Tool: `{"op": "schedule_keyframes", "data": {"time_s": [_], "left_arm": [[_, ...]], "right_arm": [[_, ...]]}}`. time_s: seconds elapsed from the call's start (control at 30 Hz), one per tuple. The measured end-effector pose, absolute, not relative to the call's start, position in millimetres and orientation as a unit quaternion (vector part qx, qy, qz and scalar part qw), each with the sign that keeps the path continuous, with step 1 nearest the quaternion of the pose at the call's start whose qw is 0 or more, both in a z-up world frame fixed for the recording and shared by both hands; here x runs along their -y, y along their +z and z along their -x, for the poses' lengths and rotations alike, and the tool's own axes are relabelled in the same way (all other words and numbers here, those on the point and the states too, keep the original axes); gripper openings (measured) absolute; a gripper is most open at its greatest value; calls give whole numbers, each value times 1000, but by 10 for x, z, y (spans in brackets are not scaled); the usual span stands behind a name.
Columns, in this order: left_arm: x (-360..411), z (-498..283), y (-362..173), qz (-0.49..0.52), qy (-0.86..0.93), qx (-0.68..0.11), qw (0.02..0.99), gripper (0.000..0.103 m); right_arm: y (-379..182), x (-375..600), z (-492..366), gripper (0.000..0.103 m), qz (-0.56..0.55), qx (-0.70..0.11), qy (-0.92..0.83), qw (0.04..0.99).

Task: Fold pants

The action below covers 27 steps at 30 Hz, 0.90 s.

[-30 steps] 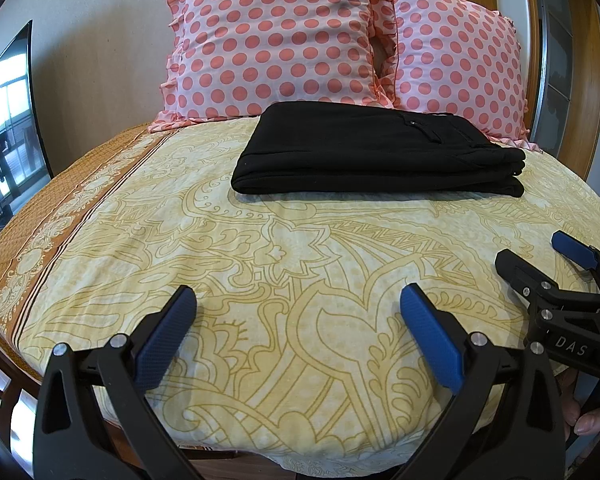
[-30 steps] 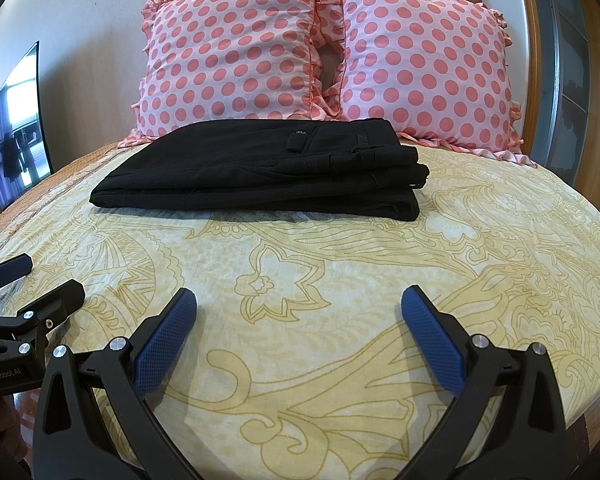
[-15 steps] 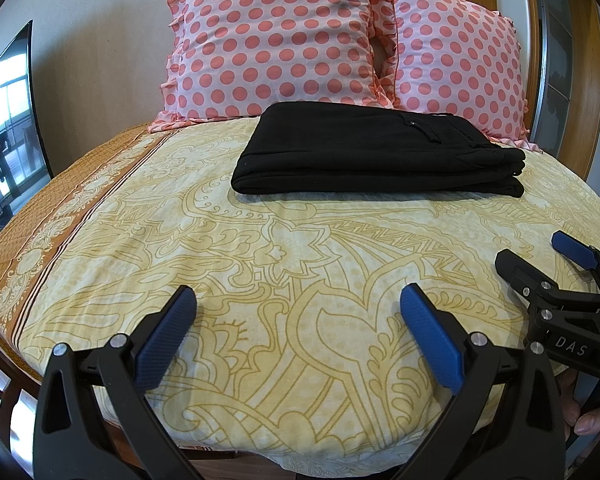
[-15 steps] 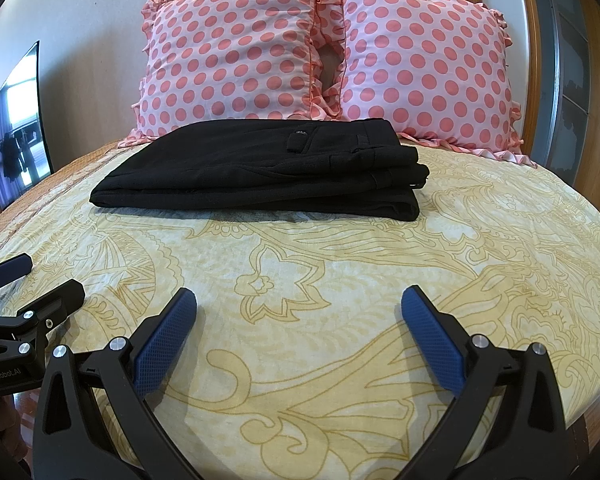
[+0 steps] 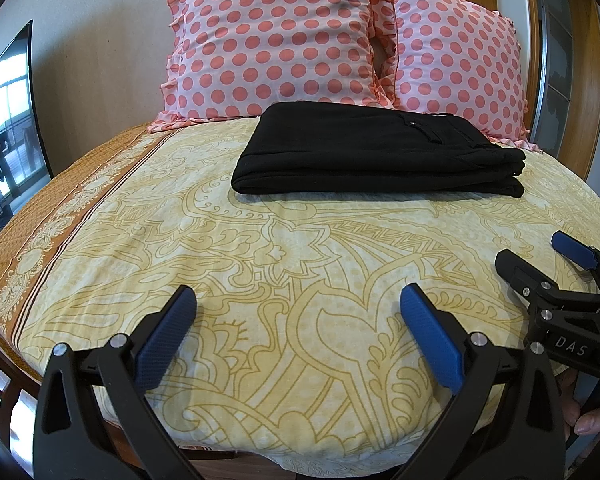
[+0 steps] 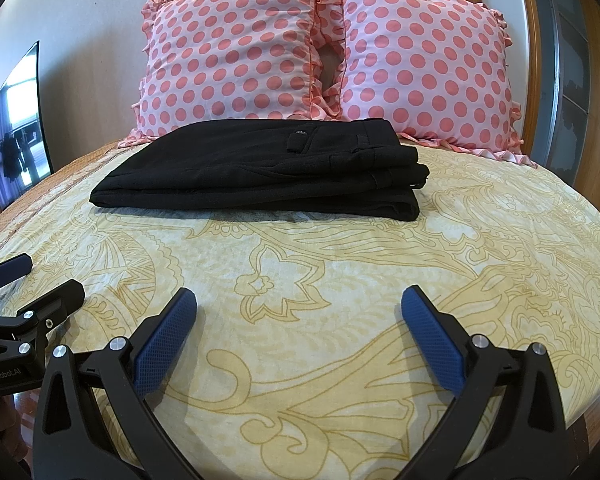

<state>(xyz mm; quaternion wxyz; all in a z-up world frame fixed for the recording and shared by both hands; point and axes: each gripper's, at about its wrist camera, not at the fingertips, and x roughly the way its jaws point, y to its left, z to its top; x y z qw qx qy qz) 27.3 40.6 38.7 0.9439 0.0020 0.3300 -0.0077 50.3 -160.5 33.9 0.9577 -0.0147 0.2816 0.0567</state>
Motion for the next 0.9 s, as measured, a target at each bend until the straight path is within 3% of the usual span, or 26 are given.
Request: {"op": "schedule_keyframes", "data": {"time_s": [0.9], "left_arm": [[-407, -294, 399, -2, -9, -338, 941, 101]], "right_arm": [[335, 1605, -502, 102, 15, -282, 57, 958]]}}
